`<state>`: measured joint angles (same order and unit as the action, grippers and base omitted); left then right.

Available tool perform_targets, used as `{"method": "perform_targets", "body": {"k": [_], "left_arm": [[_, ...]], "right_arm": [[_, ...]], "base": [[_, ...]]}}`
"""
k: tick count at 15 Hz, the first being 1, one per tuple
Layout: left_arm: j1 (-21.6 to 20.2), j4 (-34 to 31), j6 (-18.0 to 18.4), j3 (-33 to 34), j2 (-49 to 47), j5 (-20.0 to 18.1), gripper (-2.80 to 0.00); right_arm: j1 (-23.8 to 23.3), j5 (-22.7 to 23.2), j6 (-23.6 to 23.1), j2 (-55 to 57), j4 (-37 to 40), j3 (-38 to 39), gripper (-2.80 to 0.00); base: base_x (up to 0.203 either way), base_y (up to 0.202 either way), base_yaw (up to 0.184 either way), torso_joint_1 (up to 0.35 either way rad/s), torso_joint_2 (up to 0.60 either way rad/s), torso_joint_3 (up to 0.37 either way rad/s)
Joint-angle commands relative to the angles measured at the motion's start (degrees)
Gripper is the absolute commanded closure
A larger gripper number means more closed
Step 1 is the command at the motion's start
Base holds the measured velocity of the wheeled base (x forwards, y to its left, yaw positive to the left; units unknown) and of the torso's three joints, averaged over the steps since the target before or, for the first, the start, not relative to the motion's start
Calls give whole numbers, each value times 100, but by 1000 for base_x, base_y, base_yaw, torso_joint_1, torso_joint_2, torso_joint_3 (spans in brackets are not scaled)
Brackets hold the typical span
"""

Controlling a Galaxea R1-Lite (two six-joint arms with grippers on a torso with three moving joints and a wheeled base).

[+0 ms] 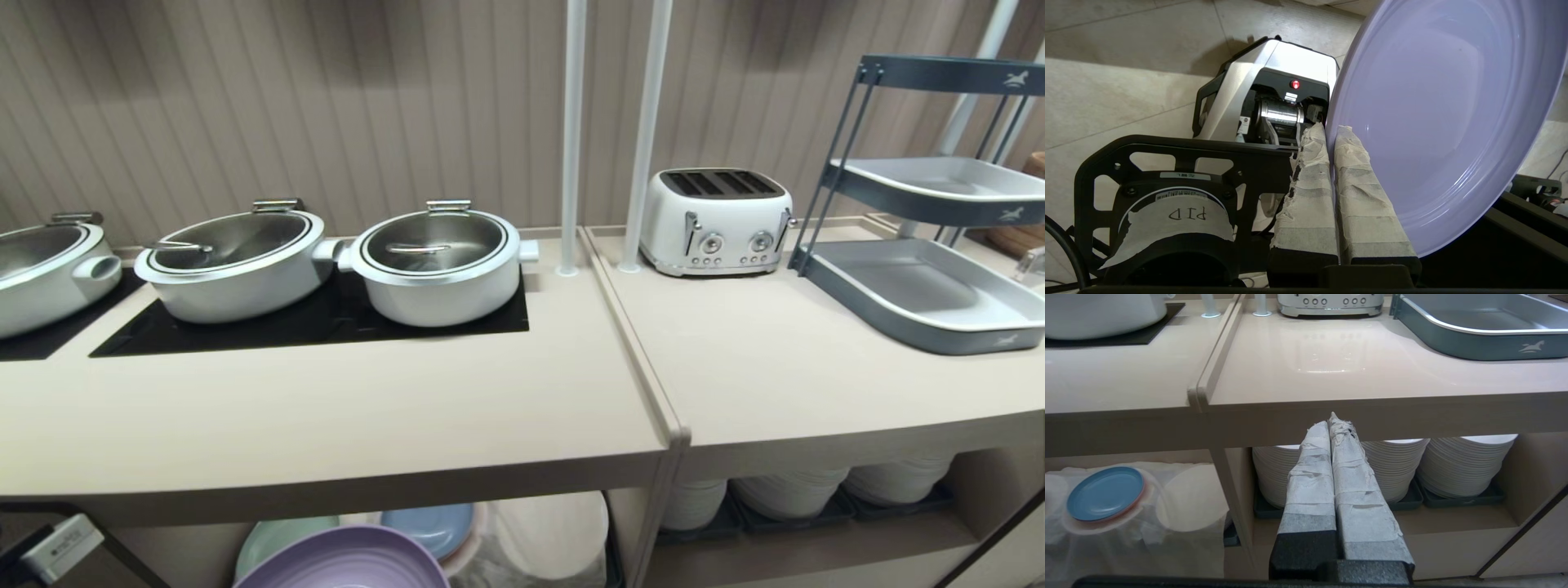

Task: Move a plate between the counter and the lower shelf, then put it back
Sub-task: Put the plate in the cupboard

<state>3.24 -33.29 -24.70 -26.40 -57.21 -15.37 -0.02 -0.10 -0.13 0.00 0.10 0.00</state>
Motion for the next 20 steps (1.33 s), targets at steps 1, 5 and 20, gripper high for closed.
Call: {"method": "perform_targets", "body": {"k": [1, 5, 20], "left_arm": [[1, -19, -17, 4, -9, -10, 0], [1, -19, -17, 4, -9, 25, 0], [79, -11, -149, -64, -9, 155, 0]], "right_arm": [[-5, 1, -4, 0, -1, 0, 0], [-4, 6, -4, 0, -1, 0, 0], [2, 1, -4, 0, -1, 0, 0]], "base": [[0, -197, 1, 2, 5, 2], [0, -197, -1, 3, 4, 4], [0, -30, 0, 0, 0, 0]]}}
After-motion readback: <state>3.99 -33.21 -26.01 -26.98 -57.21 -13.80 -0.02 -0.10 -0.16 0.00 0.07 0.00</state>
